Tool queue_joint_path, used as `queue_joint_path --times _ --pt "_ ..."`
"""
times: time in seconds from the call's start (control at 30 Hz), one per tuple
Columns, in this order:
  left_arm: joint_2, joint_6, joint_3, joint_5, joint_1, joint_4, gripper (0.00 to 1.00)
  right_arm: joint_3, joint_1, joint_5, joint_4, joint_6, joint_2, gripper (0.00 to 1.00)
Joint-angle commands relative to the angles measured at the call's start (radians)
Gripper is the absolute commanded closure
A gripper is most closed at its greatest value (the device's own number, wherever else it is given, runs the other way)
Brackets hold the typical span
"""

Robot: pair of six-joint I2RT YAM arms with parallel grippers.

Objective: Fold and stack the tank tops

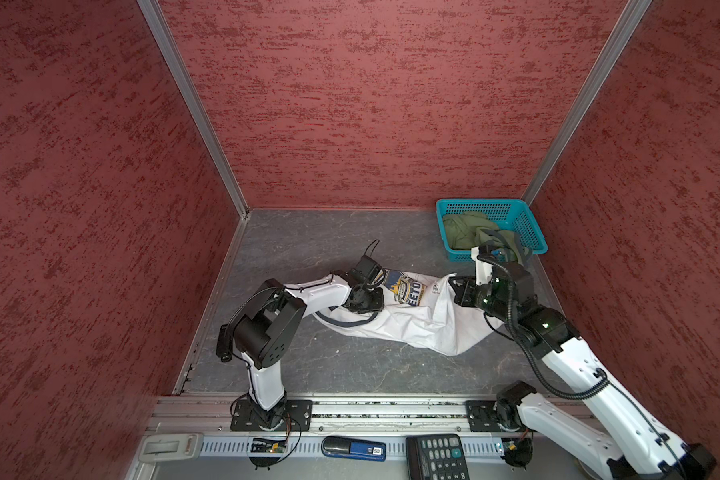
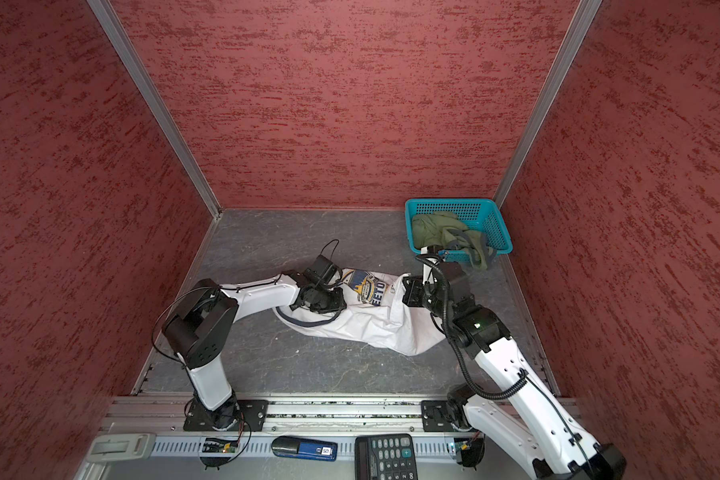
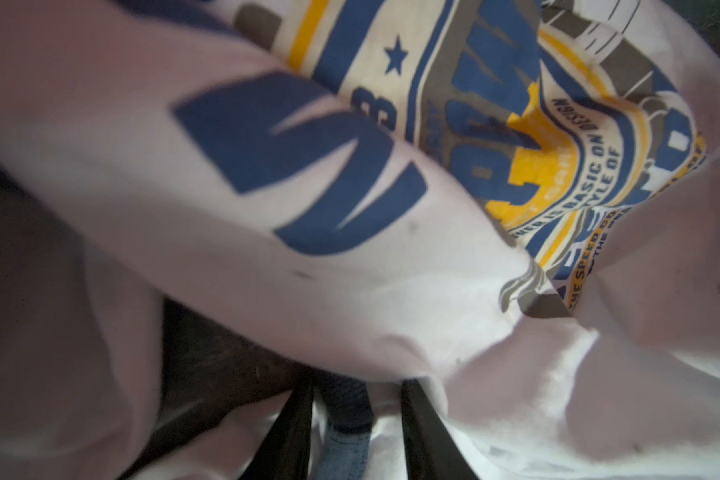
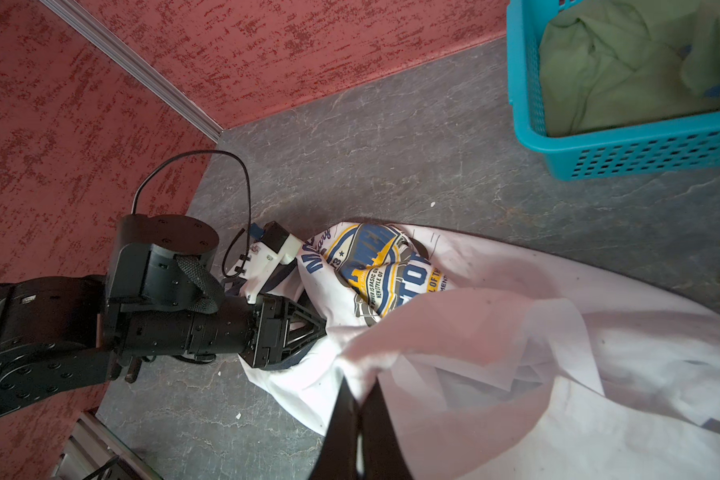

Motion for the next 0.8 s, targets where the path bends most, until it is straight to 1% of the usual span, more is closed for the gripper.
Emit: queue_joint_path --times 0.0,0.1,0.2,0.33,0.4,0.53,0.67,0.77 --pt "0.02 0.0 0.024 0.004 -0.007 0.014 0.66 -0.009 0.005 0.019 0.02 0.003 -0.009 1.0" --pt "0.022 -0.002 0.03 0.002 -0.009 0.015 0.72 -0.012 0.005 0.018 0.024 0.004 -0.004 1.0" --pt "0.012 -0.001 0.033 -0.009 -0.012 0.013 0.82 -0.011 0.004 0.029 0.017 0.003 -0.004 1.0" --pt "-0.053 0.004 0.011 -0.055 -0.026 0.013 0.89 0.0 0.005 0.073 -0.012 0.001 -0.011 1.0" --pt "-0.123 0.013 -0.018 -0.086 -0.036 0.031 0.9 0.007 0.006 0.085 -0.022 0.003 -0.017 1.0" --pt "-0.284 0.026 -0.063 -0.145 -0.041 0.037 1.0 0.03 0.006 0.094 -0.028 0.003 -0.032 1.0" --pt "-0.463 0.044 -0.106 -0.216 -0.032 0.027 1.0 0.059 0.006 0.119 -0.038 -0.007 -0.046 1.0" --pt "-0.6 0.068 -0.126 -0.268 -0.008 -0.004 1.0 0.095 0.005 0.12 -0.039 -0.02 -0.06 1.0"
